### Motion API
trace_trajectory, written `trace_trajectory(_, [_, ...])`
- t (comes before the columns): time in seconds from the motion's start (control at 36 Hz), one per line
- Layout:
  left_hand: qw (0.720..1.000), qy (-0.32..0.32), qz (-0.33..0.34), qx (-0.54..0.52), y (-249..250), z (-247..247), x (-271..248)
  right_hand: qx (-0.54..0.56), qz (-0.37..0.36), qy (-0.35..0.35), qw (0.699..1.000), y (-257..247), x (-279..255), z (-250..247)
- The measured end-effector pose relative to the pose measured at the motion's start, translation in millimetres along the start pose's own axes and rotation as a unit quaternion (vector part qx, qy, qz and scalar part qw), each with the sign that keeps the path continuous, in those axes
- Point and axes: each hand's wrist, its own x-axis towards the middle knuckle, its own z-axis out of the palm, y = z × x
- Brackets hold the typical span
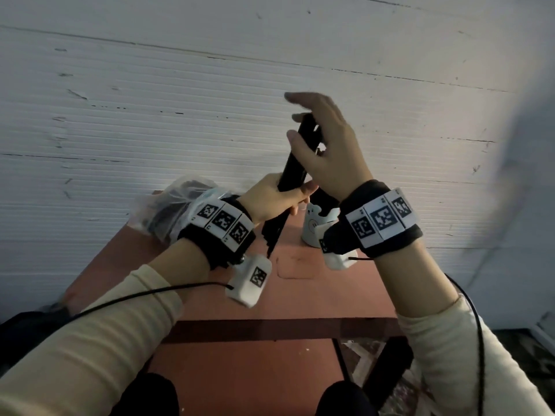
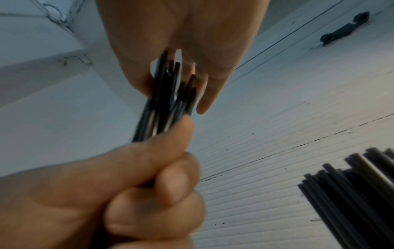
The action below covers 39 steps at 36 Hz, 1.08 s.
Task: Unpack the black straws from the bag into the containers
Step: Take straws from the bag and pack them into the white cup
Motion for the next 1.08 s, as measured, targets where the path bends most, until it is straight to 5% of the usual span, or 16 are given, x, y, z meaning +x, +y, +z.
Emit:
trace_trajectory(0.19, [0.989, -0.025, -0.146, -0.012, -52, 21, 1, -0.114, 0.066, -0.19, 0.973, 19, -25, 13])
trace_trajectory(0.36, [0.982, -0.031, -0.188, -0.002, -56, 21, 2, -0.089, 0.059, -0.153, 0.982, 24, -29, 14])
trace_trajectory(0.56, [0.982, -0.018, -0.189, 0.001, -62, 22, 3, -0.074, 0.064, -0.169, 0.981, 27, -34, 17])
trace_trajectory(0.69, [0.988, 0.019, -0.154, -0.014, -57, 22, 3, -0.057, 0.114, -0.087, 0.988, 23, -36, 5])
trace_trajectory(0.78, [0.994, -0.019, -0.102, -0.024, -44, 19, -1, -0.034, 0.166, -0.052, 0.984, 24, -40, -6])
trace_trajectory(0.94, [0.983, -0.168, -0.025, 0.073, -12, 28, -8, -0.005, 0.221, -0.232, 0.947, 31, -53, -9])
trace_trajectory(1.08, [0.979, -0.183, -0.013, 0.089, -16, 40, -1, 0.023, 0.222, -0.215, 0.951, 38, -59, -10])
